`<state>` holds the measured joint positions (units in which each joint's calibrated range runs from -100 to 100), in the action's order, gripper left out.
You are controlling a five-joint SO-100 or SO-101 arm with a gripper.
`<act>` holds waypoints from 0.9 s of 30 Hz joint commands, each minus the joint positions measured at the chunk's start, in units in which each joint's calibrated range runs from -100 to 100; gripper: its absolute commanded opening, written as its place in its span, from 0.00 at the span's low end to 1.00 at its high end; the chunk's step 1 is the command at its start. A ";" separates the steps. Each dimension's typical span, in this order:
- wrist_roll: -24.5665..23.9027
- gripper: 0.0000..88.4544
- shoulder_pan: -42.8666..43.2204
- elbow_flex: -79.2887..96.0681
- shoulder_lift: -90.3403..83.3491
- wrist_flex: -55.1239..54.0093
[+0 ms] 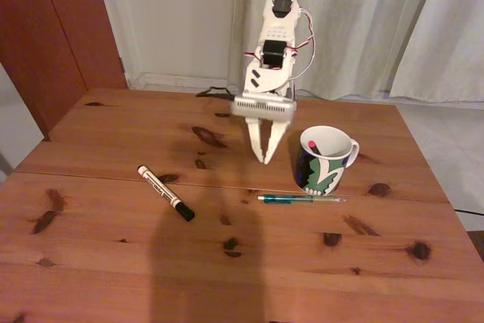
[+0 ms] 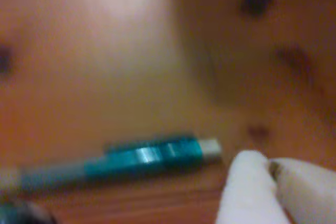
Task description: Clean up the desk and place the pens and markers into the cup
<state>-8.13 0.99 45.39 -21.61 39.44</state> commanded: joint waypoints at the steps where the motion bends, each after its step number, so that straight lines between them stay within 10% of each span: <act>1: 5.46 0.01 -0.23 -11.04 2.62 14.10; 9: 8.39 0.01 0.98 -25.92 7.58 34.15; 19: 8.71 0.01 1.70 -31.96 15.94 29.07; 27: 22.07 0.01 1.62 -31.33 18.01 29.76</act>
<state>8.96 2.24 16.86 -3.47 69.97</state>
